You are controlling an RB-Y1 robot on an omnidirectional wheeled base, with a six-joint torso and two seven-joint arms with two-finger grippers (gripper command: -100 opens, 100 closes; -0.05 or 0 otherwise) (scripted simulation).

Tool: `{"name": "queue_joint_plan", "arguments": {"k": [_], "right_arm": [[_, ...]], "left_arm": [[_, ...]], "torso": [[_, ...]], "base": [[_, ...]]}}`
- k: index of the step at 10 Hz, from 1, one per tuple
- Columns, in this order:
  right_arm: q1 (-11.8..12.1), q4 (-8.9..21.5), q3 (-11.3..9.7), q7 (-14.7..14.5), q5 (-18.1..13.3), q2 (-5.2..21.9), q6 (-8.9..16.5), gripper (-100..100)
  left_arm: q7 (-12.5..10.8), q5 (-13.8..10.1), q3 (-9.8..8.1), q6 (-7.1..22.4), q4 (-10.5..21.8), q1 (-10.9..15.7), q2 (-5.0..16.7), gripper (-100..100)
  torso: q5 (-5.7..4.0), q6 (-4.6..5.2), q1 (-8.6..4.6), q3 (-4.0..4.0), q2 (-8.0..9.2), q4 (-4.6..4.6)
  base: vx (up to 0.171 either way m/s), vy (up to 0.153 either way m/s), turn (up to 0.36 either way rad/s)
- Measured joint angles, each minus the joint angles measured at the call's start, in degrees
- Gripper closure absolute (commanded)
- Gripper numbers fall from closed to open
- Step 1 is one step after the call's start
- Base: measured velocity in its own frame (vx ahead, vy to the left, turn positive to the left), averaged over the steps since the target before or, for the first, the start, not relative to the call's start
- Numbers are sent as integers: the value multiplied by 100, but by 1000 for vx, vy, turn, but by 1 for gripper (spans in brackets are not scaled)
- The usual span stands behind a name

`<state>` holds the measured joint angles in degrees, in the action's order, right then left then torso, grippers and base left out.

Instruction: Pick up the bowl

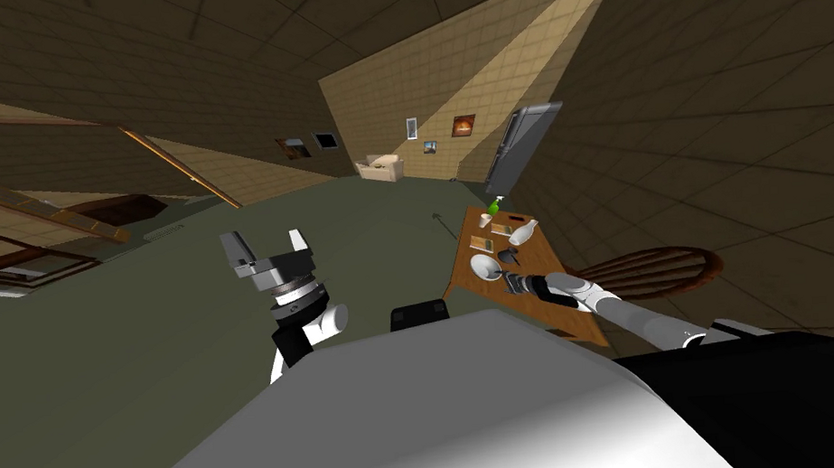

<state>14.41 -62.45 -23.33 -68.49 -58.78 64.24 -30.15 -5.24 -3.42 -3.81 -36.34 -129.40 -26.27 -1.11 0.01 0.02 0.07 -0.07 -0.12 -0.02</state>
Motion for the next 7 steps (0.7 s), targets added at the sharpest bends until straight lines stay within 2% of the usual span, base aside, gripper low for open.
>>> {"name": "queue_joint_plan", "arguments": {"k": [1,2,4,5,6,7], "right_arm": [[19,48,-48,-79,-82,120,-2,-100],[-48,171,-92,-151,-139,103,-16,-100],[-73,330,-220,-308,-301,243,-47,-100],[-75,336,-228,-322,-311,245,-43,0],[-75,335,-227,-321,-310,245,-43,-100],[-37,308,-308,-439,-158,268,22,-100]], "left_arm": [[0,0,0,0,0,0,0,0],[0,0,0,0,0,0,0,0],[0,0,0,0,0,-1,0,0],[0,0,0,0,0,0,0,0],[0,0,0,0,0,0,0,0],[0,0,0,0,0,1,0,0]], "torso": [[1,0,5,-2,-5,-1],[0,0,3,-4,-6,-1],[1,-1,10,-13,-22,-5],[1,1,4,-5,-8,-2],[-1,1,-1,2,5,1],[-2,-2,-5,5,9,2]], "base": [[51,19,13],[83,32,86],[70,30,42],[8,3,-1],[6,-6,121],[4,-15,57]]}}
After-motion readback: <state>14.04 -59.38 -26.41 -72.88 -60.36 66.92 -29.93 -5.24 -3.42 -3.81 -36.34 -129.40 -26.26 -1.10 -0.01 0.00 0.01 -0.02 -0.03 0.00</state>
